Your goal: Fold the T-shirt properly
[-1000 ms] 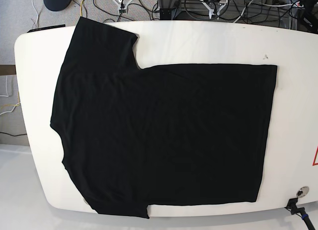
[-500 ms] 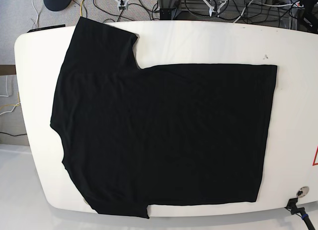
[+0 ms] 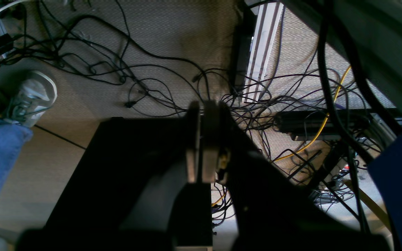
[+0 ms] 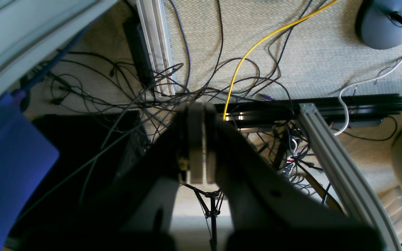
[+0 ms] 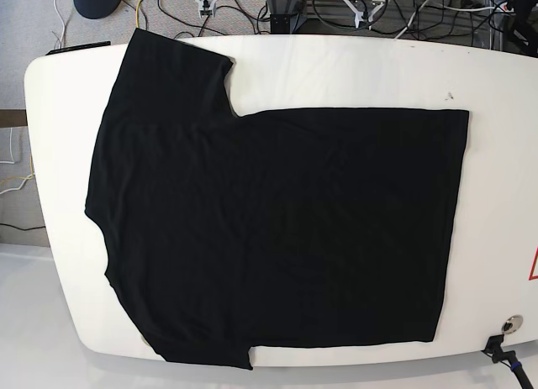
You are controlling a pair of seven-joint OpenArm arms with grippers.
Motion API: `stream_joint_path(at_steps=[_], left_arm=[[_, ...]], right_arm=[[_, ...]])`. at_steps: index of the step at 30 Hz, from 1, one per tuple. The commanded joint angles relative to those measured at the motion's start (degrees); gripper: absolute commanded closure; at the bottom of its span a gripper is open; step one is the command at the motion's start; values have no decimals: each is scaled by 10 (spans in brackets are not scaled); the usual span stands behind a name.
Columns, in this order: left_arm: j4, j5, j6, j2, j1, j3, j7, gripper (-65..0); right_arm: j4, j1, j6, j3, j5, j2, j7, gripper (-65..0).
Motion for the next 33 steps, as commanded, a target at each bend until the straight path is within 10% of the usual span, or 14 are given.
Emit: stream_joint_path(at_steps=[1, 33], left_arm=[[-3, 0, 0, 0, 3, 1, 2, -6], [1, -2, -1, -3, 1, 0, 6, -3]], right_arm=[[0, -3, 2, -1, -4, 0, -2, 0], [3, -12, 4, 1, -5, -3, -3, 0]])
